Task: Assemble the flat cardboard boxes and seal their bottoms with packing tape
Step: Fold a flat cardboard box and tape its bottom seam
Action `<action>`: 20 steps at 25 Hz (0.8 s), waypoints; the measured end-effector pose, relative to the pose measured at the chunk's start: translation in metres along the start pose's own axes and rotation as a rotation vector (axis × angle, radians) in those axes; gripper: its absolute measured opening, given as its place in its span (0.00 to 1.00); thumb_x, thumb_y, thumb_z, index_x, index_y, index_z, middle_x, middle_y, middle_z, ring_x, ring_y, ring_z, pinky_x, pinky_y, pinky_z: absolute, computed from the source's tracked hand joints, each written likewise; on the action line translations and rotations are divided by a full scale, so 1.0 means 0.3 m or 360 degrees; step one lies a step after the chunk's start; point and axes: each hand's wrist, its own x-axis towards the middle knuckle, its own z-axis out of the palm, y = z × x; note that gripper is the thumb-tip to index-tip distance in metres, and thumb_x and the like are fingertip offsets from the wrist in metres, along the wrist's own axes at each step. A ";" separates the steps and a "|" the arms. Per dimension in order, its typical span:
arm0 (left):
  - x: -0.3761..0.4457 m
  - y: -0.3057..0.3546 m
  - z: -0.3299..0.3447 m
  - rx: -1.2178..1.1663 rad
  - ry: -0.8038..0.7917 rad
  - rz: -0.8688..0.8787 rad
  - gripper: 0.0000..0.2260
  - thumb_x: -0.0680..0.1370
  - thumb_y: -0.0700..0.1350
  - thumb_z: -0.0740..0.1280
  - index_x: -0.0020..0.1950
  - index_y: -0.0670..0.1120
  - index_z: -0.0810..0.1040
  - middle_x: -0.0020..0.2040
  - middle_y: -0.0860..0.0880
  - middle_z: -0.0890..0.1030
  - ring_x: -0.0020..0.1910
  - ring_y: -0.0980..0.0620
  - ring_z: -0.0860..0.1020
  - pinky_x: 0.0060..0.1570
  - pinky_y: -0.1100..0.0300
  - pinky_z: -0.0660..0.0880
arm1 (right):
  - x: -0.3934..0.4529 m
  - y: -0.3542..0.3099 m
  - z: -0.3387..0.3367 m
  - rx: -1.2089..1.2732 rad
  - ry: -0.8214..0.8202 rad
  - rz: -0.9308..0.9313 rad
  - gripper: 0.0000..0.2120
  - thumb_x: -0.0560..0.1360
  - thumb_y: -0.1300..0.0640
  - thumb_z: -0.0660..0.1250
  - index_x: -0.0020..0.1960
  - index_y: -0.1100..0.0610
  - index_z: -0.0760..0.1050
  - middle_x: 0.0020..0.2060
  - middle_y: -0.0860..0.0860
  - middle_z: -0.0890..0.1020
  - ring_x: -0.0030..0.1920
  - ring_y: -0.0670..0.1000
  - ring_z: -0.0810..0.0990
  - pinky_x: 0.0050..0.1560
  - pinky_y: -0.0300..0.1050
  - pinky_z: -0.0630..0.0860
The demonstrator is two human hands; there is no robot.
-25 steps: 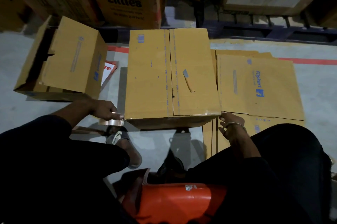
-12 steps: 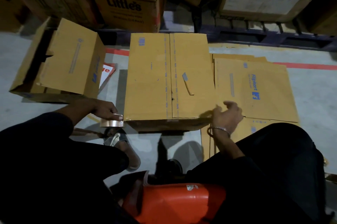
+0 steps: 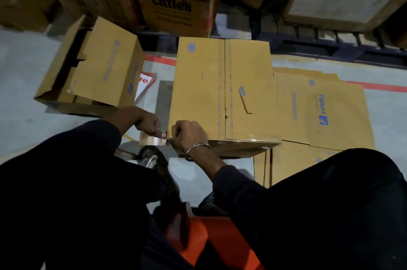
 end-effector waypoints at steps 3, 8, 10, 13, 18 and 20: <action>0.007 0.013 -0.011 0.0038 -0.0019 0.0023 0.24 0.81 0.63 0.66 0.33 0.49 0.67 0.33 0.50 0.68 0.33 0.49 0.65 0.40 0.56 0.64 | 0.013 0.070 -0.053 -0.0171 -0.0054 -0.0072 0.04 0.72 0.60 0.69 0.41 0.52 0.80 0.41 0.56 0.84 0.44 0.61 0.81 0.38 0.45 0.70; 0.018 -0.022 -0.002 0.0050 0.0026 0.0128 0.22 0.80 0.65 0.67 0.42 0.45 0.78 0.42 0.48 0.77 0.40 0.50 0.73 0.44 0.58 0.70 | -0.024 0.287 -0.195 -0.0331 -0.0112 -0.0128 0.06 0.72 0.60 0.70 0.39 0.50 0.78 0.34 0.49 0.79 0.40 0.56 0.81 0.40 0.42 0.69; 0.023 -0.026 -0.004 0.0024 0.0069 0.0146 0.24 0.78 0.64 0.70 0.51 0.43 0.83 0.48 0.47 0.81 0.45 0.50 0.76 0.47 0.58 0.73 | -0.046 0.397 -0.304 -0.0307 -0.0177 -0.0116 0.08 0.71 0.61 0.69 0.37 0.50 0.77 0.33 0.46 0.80 0.38 0.51 0.80 0.41 0.39 0.69; 0.021 -0.011 -0.001 0.0045 0.0087 0.0128 0.19 0.79 0.60 0.71 0.57 0.45 0.85 0.55 0.46 0.84 0.48 0.52 0.78 0.50 0.60 0.73 | -0.069 0.542 -0.458 -0.0525 -0.0313 -0.0068 0.05 0.73 0.60 0.68 0.40 0.52 0.78 0.37 0.50 0.82 0.41 0.54 0.79 0.40 0.41 0.70; -0.038 0.065 -0.006 0.0115 0.0080 -0.0015 0.23 0.82 0.58 0.67 0.72 0.47 0.72 0.60 0.50 0.76 0.53 0.53 0.75 0.52 0.65 0.71 | -0.124 0.732 -0.592 -0.1035 -0.0302 0.0111 0.07 0.76 0.56 0.72 0.49 0.51 0.73 0.43 0.52 0.79 0.45 0.56 0.79 0.39 0.44 0.75; -0.045 0.082 -0.002 0.0015 0.0082 -0.0028 0.30 0.82 0.56 0.69 0.78 0.45 0.63 0.57 0.48 0.80 0.47 0.53 0.77 0.45 0.65 0.73 | -0.135 0.761 -0.614 -0.1060 -0.0186 0.0208 0.10 0.76 0.58 0.73 0.53 0.52 0.74 0.48 0.54 0.81 0.47 0.57 0.81 0.44 0.49 0.80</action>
